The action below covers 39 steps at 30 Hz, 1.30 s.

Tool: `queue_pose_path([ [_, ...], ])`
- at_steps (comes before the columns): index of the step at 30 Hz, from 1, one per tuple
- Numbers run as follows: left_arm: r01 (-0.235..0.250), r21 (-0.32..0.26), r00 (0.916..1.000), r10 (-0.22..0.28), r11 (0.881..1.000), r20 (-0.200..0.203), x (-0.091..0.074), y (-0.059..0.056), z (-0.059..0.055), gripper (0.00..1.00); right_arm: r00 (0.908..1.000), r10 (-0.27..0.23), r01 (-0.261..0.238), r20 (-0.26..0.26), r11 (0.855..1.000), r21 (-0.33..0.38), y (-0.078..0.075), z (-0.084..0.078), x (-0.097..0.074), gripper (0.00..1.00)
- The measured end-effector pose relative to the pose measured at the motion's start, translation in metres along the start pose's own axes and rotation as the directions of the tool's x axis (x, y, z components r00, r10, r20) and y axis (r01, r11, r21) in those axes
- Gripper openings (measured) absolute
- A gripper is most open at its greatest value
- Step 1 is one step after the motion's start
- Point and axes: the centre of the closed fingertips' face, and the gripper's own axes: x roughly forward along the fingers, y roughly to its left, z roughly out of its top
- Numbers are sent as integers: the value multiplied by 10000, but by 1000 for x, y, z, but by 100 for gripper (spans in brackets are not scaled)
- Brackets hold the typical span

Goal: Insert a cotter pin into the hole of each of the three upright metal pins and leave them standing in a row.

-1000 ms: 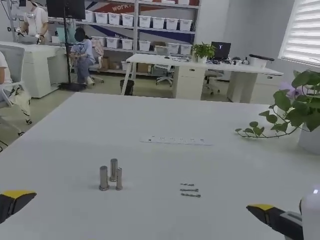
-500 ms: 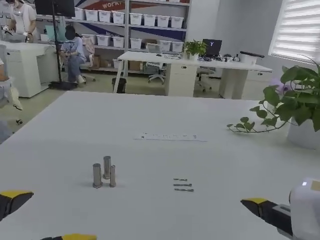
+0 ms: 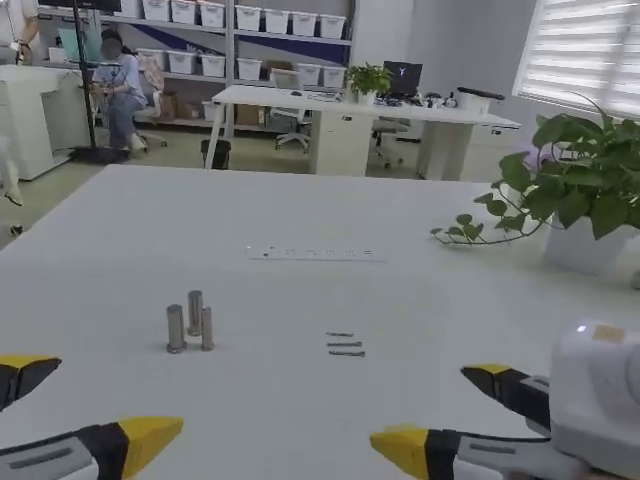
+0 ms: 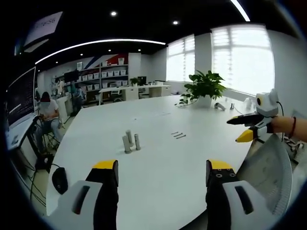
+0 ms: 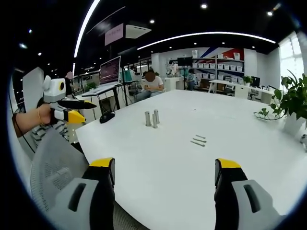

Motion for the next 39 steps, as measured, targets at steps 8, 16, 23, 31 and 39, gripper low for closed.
queue_pose_path([
  [8, 98, 112, 9999, -98, 9999, -52, 7, 2, -1, 67, 10000, -34, 34, -13, 10000, 22, 3, -1, 0, 87],
  [16, 94, 143, 9999, -96, 9999, 143, 21, 18, 5, 57, 9999, 120, -122, 67, 9998, 180, 6, -1, 7, 84],
  [23, 132, 171, 9997, -135, 9998, 205, 43, 35, 9, 48, 9995, 179, -182, 265, 9998, 129, 7, 5, 11, 80],
  [31, 168, 643, 9989, -196, 9978, 424, 78, 45, 15, 41, 9990, 146, -161, 432, 9993, 350, 3, 12, 14, 77],
  [39, 271, 679, 9985, -303, 9973, 464, 115, 48, 18, 35, 9987, 213, -234, 473, 9988, 441, 3, 14, 21, 76],
])
